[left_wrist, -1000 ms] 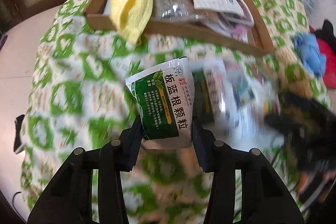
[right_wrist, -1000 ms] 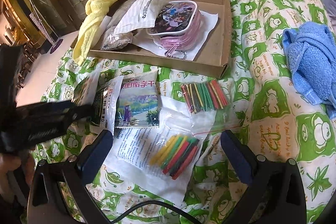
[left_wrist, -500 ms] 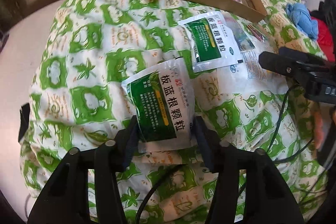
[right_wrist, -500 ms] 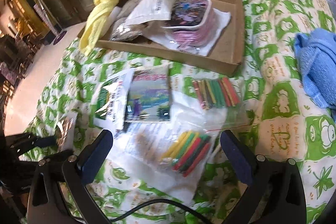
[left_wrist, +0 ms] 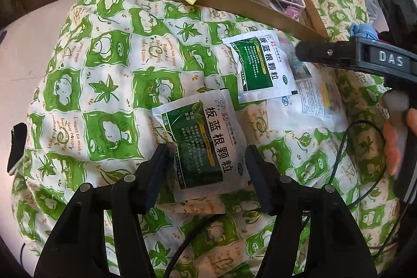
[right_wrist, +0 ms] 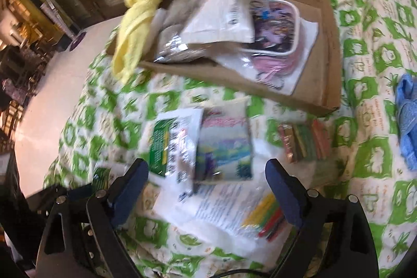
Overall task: Organize soft objects
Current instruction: 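Grasp the Dole prune bag with the right tool while the left tool holds the green packet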
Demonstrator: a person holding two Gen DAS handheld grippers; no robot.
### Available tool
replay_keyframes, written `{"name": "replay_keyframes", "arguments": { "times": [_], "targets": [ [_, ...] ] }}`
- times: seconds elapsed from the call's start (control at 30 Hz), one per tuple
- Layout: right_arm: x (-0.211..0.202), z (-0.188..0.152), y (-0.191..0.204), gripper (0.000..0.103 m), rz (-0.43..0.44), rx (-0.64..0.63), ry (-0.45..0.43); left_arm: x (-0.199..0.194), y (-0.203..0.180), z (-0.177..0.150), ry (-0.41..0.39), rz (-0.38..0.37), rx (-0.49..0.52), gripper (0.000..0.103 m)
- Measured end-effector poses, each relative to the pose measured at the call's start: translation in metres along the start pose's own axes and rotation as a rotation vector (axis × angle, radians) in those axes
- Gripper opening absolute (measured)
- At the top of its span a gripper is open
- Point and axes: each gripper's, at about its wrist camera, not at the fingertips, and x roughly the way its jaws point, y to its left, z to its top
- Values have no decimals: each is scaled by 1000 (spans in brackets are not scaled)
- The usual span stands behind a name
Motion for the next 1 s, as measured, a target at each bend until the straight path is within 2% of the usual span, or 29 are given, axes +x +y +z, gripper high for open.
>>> {"name": "replay_keyframes", "arguments": {
  "times": [0.07, 0.13, 0.23, 0.33, 0.57, 0.73, 1.0],
  "targets": [
    [0, 1, -9, 89, -69, -8, -5, 2, -2, 0, 3, 4, 0, 61],
    [0, 1, -18, 83, -144, -19, -10, 4, -2, 0, 7, 13, 6, 61],
    [10, 1, -27, 82, -178, -23, 13, 5, -2, -1, 7, 26, 19, 61],
    [25, -1, -17, 81, -160, -59, 40, 8, -6, 2, 4, 28, 18, 61],
    [37, 3, 31, 81, -163, -192, 21, 10, -5, 5, -2, 25, 16, 61],
    [45, 19, 33, 81, -80, -112, 37, 10, -3, 5, -6, 20, 16, 61],
    [70, 51, 23, 80, -72, 17, 78, 7, -2, 8, -29, 18, 11, 61]
  ]
}}
